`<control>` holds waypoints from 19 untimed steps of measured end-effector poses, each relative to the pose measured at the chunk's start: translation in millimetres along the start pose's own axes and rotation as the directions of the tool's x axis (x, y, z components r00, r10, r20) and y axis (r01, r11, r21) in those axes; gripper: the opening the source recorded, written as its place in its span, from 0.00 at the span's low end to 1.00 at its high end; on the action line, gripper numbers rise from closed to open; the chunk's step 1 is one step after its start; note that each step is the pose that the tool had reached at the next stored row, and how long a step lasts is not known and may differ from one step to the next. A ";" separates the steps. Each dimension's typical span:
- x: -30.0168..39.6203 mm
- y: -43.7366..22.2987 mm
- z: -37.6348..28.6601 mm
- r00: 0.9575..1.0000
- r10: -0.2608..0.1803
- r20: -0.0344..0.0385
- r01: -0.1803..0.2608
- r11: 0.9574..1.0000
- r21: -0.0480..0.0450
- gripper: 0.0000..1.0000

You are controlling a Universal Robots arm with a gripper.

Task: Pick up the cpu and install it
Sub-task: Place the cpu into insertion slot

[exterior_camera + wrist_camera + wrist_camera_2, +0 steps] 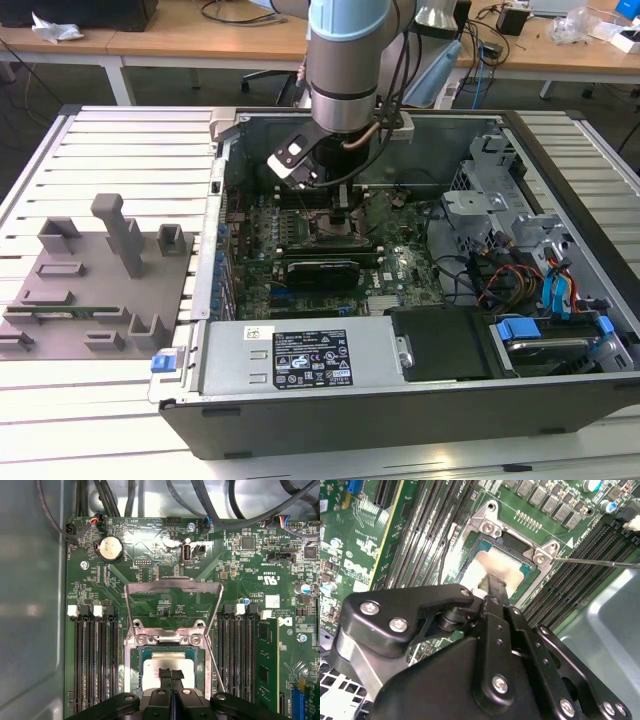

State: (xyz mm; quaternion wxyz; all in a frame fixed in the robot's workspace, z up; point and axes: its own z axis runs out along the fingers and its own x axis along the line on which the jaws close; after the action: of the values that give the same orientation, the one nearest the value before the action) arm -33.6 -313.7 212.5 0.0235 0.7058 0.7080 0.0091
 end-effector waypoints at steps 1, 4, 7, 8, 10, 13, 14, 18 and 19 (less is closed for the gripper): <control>0.0 0.0 0.1 1.000 0.000 0.000 0.000 1.000 0.000 0.11; 0.1 0.0 2.1 1.000 0.001 0.000 -0.001 1.000 0.000 0.11; 0.1 -0.2 4.6 1.000 0.002 0.000 -0.002 1.000 0.000 0.11; 0.2 -0.2 5.5 1.000 0.002 0.000 -0.002 1.000 0.000 0.11; 0.2 -0.3 7.0 1.000 0.002 0.000 -0.002 1.000 0.000 0.11; 0.1 -0.4 8.6 1.000 0.002 0.000 -0.002 1.000 0.000 0.11; 0.2 -0.4 8.8 1.000 0.002 0.000 -0.002 1.000 0.000 0.11; 0.3 -0.2 5.8 1.000 0.002 -0.001 -0.002 1.000 0.000 0.11; 0.2 0.0 2.2 1.000 0.002 0.000 -0.002 1.000 0.000 0.11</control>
State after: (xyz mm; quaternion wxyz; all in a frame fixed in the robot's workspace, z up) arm -33.6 -313.6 210.4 0.0234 0.7066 0.7072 0.0092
